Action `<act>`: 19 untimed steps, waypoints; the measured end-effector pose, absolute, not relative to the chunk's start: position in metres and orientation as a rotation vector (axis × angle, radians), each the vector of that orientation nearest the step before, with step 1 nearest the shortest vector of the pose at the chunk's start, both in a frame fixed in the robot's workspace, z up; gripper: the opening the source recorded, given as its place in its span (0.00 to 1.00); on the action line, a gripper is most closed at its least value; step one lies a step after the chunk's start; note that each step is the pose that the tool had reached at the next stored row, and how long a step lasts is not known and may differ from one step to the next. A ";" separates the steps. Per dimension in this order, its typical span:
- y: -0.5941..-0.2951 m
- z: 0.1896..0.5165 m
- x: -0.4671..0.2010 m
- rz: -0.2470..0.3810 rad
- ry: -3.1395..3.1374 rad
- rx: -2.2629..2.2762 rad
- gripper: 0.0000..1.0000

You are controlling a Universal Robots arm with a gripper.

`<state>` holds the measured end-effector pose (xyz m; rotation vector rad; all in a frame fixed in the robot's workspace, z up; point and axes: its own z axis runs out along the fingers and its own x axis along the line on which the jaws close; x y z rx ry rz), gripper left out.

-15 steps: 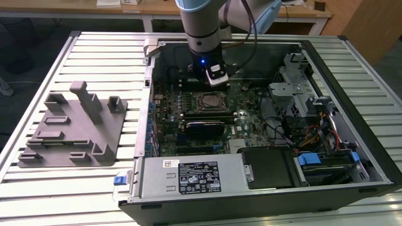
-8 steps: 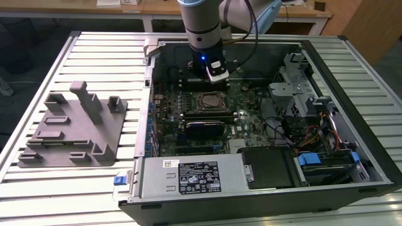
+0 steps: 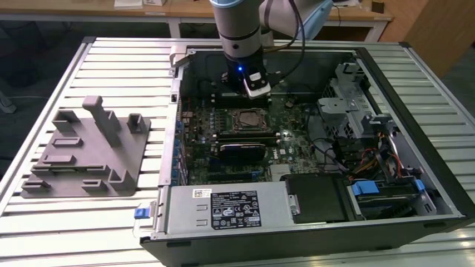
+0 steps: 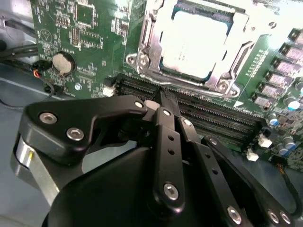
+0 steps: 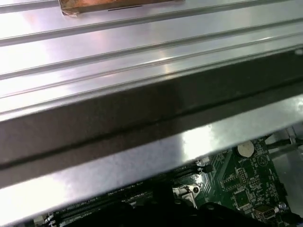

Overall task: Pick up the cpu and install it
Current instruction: 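Install the first cpu locking lever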

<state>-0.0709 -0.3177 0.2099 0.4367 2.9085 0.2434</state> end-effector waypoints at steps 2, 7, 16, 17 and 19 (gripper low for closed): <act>-0.320 0.210 -0.071 0.227 2.910 0.435 0.11; -0.325 0.210 -0.071 0.161 2.917 0.430 0.11; -0.333 0.209 -0.070 0.021 2.931 0.419 0.11; -0.334 0.209 -0.070 0.007 2.932 0.418 0.11; -0.336 0.209 -0.070 -0.014 2.936 0.417 0.11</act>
